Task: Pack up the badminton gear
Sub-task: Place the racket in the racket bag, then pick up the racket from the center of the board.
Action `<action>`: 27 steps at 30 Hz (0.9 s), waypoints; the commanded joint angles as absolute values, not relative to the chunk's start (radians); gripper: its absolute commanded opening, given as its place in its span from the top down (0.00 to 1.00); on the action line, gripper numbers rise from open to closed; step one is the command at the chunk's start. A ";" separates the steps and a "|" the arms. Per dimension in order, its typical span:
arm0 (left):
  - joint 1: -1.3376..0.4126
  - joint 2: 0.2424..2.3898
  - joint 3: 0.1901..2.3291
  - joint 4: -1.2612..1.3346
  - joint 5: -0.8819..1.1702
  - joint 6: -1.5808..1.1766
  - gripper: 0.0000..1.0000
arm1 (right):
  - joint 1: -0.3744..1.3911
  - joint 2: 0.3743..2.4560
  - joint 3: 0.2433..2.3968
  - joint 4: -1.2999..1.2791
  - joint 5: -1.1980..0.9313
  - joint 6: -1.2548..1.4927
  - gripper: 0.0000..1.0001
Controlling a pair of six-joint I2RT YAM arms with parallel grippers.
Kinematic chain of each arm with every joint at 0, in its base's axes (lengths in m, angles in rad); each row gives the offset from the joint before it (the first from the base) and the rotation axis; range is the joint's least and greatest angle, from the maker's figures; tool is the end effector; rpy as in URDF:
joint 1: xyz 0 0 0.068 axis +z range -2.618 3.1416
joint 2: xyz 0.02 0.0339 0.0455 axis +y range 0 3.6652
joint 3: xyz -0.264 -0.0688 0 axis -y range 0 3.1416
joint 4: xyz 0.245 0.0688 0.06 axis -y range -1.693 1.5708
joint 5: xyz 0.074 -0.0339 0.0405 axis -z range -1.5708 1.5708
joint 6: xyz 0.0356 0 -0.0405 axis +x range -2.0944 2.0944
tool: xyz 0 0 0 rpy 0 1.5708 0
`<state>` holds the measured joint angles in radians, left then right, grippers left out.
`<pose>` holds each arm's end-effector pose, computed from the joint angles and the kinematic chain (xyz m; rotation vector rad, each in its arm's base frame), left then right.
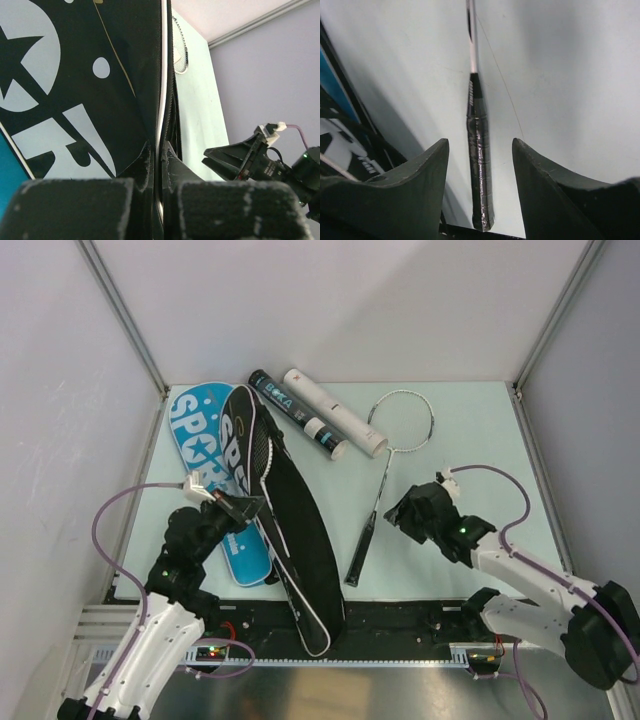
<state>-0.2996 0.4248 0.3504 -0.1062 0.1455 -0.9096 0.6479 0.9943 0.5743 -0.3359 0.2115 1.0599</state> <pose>0.1281 -0.0450 0.2443 -0.4501 1.8056 -0.9919 0.1667 0.1168 0.2151 0.5950 2.3129 0.6098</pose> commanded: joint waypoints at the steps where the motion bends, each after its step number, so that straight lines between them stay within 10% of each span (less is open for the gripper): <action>1: -0.298 0.396 0.423 -0.046 0.213 -0.823 1.00 | 0.686 1.107 0.641 -0.396 0.234 1.178 0.40; 27: -0.296 0.384 0.460 -0.120 0.321 -0.685 1.00 | 0.859 1.705 1.073 -0.774 0.490 1.219 0.46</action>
<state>-0.2996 0.3882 0.4137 -0.2077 0.2928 -0.7063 0.8562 1.6569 1.0382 -0.7170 0.4225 1.2304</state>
